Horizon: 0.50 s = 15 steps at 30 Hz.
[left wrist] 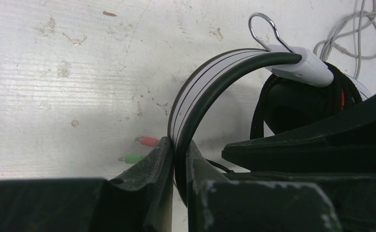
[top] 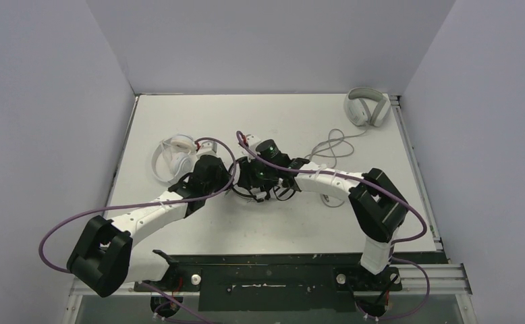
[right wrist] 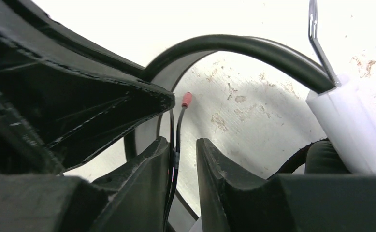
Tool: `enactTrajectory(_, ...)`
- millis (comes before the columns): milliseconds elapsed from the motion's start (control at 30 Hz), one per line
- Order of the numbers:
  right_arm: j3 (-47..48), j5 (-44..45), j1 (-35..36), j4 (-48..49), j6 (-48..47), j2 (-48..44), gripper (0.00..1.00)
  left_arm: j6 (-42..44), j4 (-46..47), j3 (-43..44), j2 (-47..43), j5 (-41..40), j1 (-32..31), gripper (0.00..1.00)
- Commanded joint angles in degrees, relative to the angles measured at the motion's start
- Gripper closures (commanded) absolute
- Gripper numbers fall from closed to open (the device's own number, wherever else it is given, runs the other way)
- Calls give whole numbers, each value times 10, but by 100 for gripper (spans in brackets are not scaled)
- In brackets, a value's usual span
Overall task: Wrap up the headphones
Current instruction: Place the headphones at the center of the board.
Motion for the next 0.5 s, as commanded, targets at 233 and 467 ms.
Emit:
enactTrajectory(233, 3, 11, -12, 32, -20, -86, 55, -44, 25, 49, -9, 61, 31, 100)
enactTrajectory(467, 10, 11, -14, 24, -25, -118, 33, -50, 11, 60, -10, 73, 41, 100)
